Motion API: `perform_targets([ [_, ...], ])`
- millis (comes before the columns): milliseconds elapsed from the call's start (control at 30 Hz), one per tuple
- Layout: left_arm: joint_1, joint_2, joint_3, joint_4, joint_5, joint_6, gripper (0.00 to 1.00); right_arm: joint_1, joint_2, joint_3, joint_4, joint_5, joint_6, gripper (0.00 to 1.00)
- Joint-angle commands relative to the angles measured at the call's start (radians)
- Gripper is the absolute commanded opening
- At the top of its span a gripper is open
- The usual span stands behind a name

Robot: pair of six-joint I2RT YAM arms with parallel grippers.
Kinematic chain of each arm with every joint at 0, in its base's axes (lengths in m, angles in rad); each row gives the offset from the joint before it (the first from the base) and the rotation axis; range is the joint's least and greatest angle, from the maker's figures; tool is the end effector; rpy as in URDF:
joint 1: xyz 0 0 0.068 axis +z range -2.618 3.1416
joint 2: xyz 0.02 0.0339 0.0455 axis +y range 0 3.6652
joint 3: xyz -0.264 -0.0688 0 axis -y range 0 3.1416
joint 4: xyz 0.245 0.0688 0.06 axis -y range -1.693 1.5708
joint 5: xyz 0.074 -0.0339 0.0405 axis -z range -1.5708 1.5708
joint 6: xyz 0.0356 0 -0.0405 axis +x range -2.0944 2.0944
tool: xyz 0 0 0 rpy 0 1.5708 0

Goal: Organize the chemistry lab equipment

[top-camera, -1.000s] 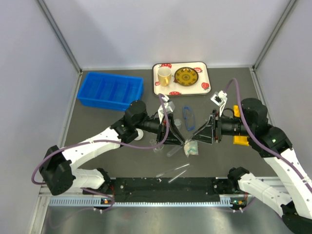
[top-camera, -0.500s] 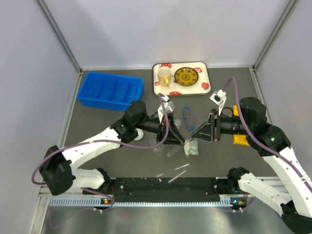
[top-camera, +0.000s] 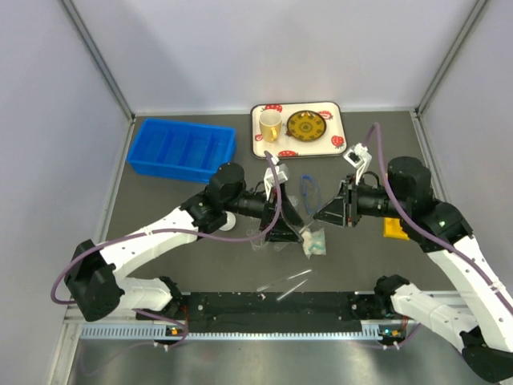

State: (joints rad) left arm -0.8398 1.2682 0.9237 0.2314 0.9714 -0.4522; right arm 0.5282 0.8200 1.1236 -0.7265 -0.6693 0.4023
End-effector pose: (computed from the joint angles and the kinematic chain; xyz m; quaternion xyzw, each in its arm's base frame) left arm 0.1688 -0.2323 0.3286 0.4321 0.5874 -0.6326 0.2607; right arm 0.1173 0.0940 0.3952 -0.2279 0.7804 0.4766 0.3346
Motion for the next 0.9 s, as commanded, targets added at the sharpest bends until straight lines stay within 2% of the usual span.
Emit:
perform_targets([
  [0, 0.001, -0.026, 0.104, -0.214, -0.239, 0.089, 0.78, 0.012, 0.021, 0.015, 0.018, 0.106, -0.029, 0.18],
  [100, 0.001, -0.049, 0.142, -0.359, -0.416, 0.112, 0.79, 0.012, 0.044, 0.044, -0.017, 0.200, -0.054, 0.17],
  [133, 0.001, -0.052, 0.156, -0.410, -0.576, 0.112, 0.79, 0.010, 0.051, 0.063, -0.028, 0.259, -0.060, 0.17],
  [200, 0.001, -0.058, 0.196, -0.542, -0.725, 0.109, 0.79, 0.012, 0.071, 0.088, -0.056, 0.322, -0.088, 0.16],
  [233, 0.002, -0.061, 0.204, -0.572, -0.846, 0.104, 0.78, 0.010, 0.077, 0.120, -0.094, 0.421, -0.095, 0.16],
  [300, 0.001, -0.088, 0.201, -0.634, -0.940, 0.093, 0.78, 0.010, 0.103, 0.154, -0.135, 0.531, -0.131, 0.14],
  [367, 0.001, -0.124, 0.193, -0.658, -1.014, 0.089, 0.78, 0.009, 0.122, 0.197, -0.185, 0.704, -0.146, 0.13],
  [433, 0.001, -0.148, 0.167, -0.672, -1.030, 0.084, 0.78, 0.007, 0.149, 0.220, -0.203, 0.843, -0.163, 0.13],
  [533, 0.002, -0.196, 0.115, -0.672, -1.013, 0.066, 0.78, -0.037, 0.186, 0.229, -0.209, 0.960, -0.160, 0.12],
  [733, -0.001, -0.285, 0.007, -0.665, -0.978, 0.033, 0.76, -0.252, 0.244, 0.255, -0.189, 1.094, -0.135, 0.11],
  [867, -0.005, -0.340, -0.043, -0.661, -0.921, 0.014, 0.76, -0.364, 0.326, 0.318, -0.188, 1.111, -0.114, 0.11],
])
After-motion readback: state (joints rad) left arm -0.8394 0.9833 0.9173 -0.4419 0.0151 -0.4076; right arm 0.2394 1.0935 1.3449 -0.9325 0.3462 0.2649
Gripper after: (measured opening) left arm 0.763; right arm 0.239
